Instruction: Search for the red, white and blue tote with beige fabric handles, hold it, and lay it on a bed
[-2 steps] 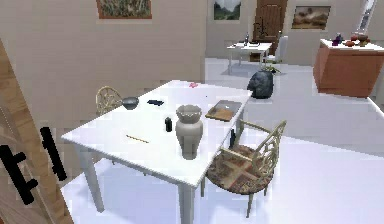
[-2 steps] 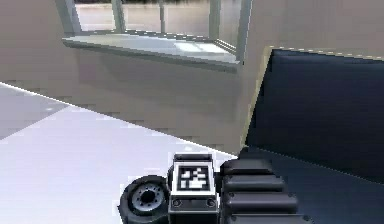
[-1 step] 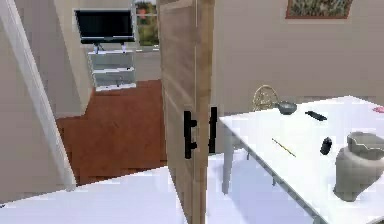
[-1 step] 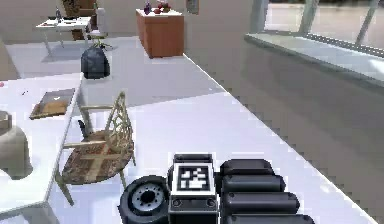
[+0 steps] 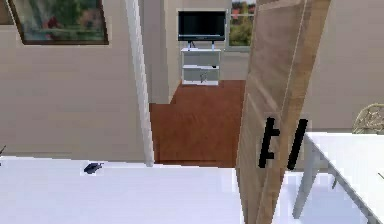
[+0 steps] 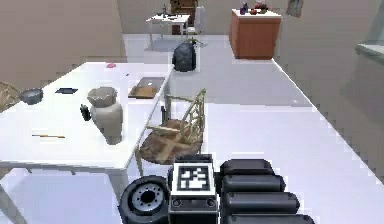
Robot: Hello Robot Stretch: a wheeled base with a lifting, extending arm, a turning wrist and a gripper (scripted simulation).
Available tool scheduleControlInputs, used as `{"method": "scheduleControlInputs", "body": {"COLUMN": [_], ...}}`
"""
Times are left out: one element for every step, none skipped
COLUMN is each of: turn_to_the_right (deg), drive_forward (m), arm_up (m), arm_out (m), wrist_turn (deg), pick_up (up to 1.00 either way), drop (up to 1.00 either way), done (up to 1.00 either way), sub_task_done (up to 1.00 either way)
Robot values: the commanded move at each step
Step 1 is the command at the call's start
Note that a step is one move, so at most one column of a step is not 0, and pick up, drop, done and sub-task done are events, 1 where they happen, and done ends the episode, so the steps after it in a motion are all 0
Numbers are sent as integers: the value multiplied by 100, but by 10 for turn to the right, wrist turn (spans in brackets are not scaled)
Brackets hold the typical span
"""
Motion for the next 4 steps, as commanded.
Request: {"method": "scheduleControlInputs", "body": {"turn_to_the_right": [0, 0, 0, 450], "drive_forward": [65, 100, 30, 0], "arm_up": [0, 0, 0, 0], "arm_out": [0, 0, 0, 0], "wrist_turn": [0, 0, 0, 0], "pick_up": [0, 0, 0, 0], "drop": [0, 0, 0, 0], "done": [0, 0, 0, 0], "sub_task_done": [0, 0, 0, 0]}}
